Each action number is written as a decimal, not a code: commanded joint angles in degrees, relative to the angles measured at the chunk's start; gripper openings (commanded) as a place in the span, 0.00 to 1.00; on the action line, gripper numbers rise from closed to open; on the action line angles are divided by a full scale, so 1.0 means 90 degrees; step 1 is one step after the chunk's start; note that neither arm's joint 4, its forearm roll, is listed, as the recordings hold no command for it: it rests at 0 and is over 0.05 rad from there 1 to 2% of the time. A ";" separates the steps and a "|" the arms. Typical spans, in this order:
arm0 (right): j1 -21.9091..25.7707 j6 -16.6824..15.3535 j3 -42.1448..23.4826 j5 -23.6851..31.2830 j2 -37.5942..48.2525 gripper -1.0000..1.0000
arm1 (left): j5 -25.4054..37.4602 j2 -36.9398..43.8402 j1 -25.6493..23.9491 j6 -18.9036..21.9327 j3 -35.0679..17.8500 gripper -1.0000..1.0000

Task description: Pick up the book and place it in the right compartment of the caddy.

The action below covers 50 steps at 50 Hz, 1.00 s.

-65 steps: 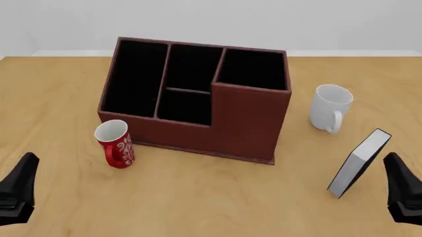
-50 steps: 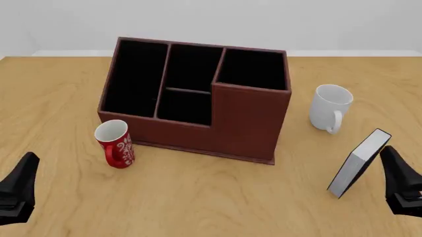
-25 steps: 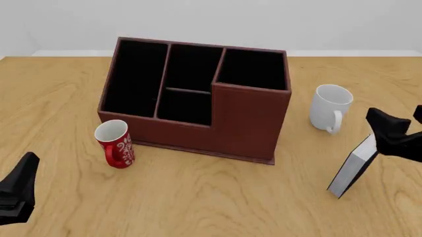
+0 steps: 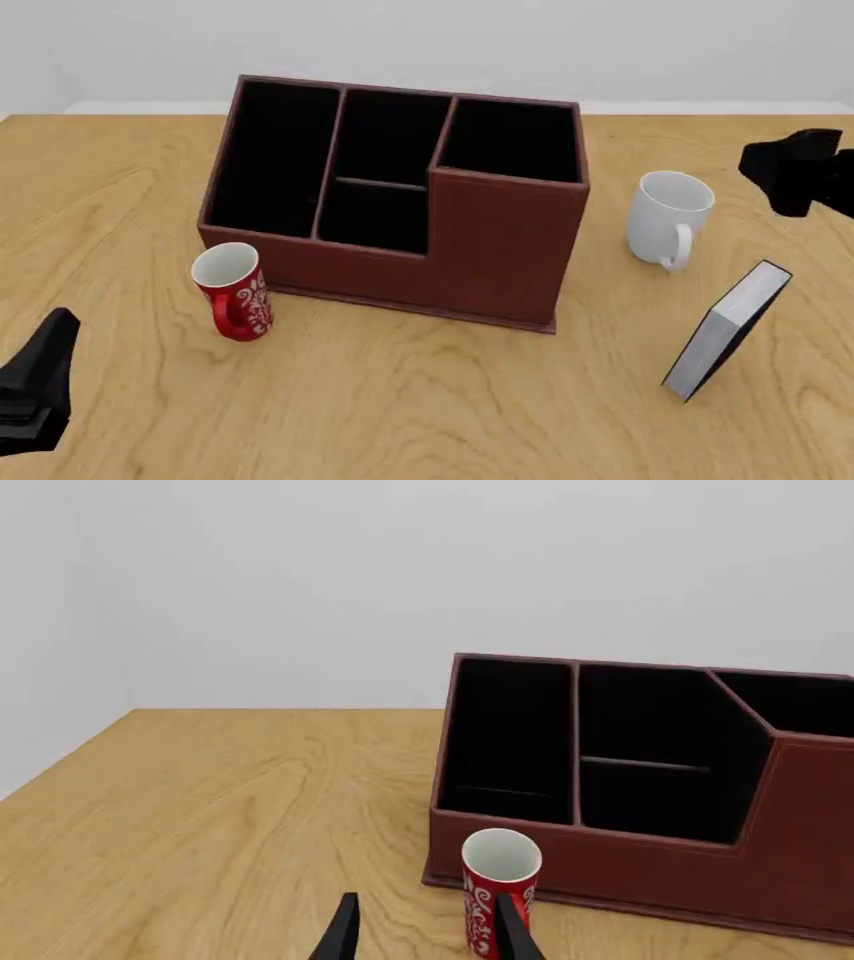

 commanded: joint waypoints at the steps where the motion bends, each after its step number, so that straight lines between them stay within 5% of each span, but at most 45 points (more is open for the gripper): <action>1: 0.0056 0.0182 -0.1399 0.1354 0.0517 1.00 | 0.0000 0.0000 0.0000 0.0000 0.0000 1.00; 14: 0.0135 0.0657 -0.1813 0.2117 0.0825 1.00 | 0.0000 0.0000 0.0000 0.0000 0.0000 1.00; 16: 0.0060 0.0796 -0.1822 0.2135 0.0843 1.00 | 0.0000 0.0000 0.0000 0.0000 0.0000 1.00; 17: 0.0196 0.1152 -0.1647 0.2113 0.0828 1.00 | 0.0000 0.0000 0.0000 0.0000 0.0000 1.00; 19: 0.0047 0.1089 -0.1615 0.2119 0.0834 1.00 | 0.0000 0.0000 0.0000 0.0000 0.0000 1.00; 20: 0.0209 0.1405 -0.1515 0.2125 0.0793 1.00 | 0.0000 0.0000 0.0000 0.0000 0.0000 1.00; 33: -0.0234 0.1244 -0.1962 0.2516 0.0999 1.00 | 0.0000 0.0000 0.0000 0.0000 0.0000 1.00; 50: -0.0697 0.1498 -0.1188 0.2126 0.1009 1.00 | 0.0000 0.0000 0.0000 0.0000 0.0000 1.00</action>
